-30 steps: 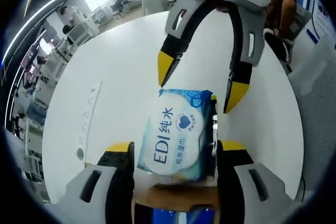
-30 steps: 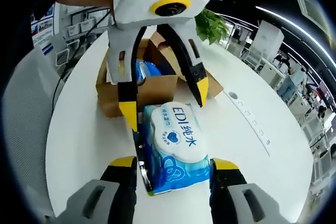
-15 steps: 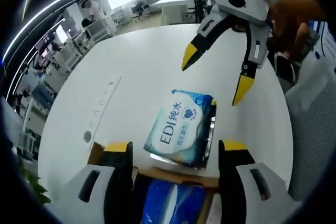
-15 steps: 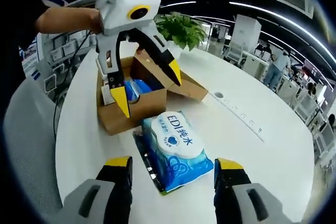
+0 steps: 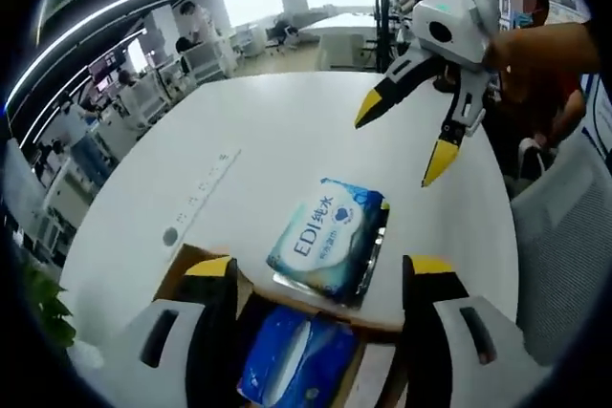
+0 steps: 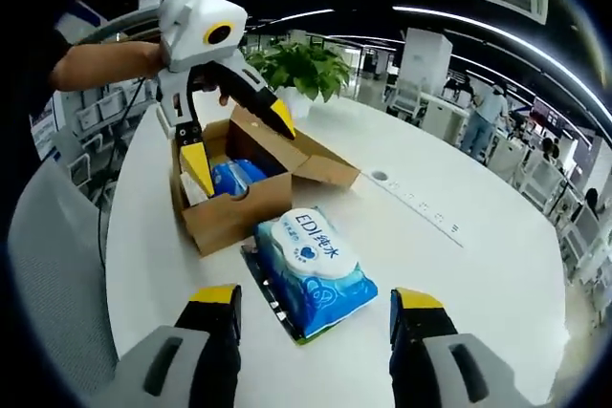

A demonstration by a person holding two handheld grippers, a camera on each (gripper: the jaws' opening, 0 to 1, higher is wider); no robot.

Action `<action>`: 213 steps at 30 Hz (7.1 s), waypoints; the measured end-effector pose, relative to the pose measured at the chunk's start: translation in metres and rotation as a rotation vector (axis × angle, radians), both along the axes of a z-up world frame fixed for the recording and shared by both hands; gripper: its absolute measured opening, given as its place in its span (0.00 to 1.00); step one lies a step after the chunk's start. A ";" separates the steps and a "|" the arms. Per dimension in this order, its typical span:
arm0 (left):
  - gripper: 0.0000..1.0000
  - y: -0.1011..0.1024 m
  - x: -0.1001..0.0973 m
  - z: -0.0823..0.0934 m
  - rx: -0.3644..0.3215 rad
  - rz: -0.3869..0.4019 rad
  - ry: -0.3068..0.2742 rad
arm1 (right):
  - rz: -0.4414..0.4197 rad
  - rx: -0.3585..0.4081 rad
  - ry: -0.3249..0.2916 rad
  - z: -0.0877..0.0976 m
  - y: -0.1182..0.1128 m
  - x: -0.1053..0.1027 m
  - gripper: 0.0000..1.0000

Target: Operate the shoe box by opening the lid, removing the specified soft item, and placing it in the target area until the item is outside and the box remains undamaged.

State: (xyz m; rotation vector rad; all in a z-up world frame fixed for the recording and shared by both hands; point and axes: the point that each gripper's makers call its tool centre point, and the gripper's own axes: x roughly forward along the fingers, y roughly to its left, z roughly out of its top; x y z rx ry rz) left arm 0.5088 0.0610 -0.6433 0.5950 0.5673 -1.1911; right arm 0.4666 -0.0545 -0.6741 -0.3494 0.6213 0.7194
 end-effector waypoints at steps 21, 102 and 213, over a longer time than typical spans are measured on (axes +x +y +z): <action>0.75 0.068 -0.016 0.045 -0.206 0.199 -0.001 | -0.033 -0.005 -0.018 0.010 0.000 -0.019 0.65; 0.96 0.214 -0.132 0.050 -0.312 0.527 -0.090 | 0.244 -0.041 -0.167 0.039 0.141 0.012 0.62; 0.00 0.149 0.041 -0.040 -0.002 0.324 -0.126 | 0.247 -0.312 -0.196 -0.025 0.215 0.088 0.00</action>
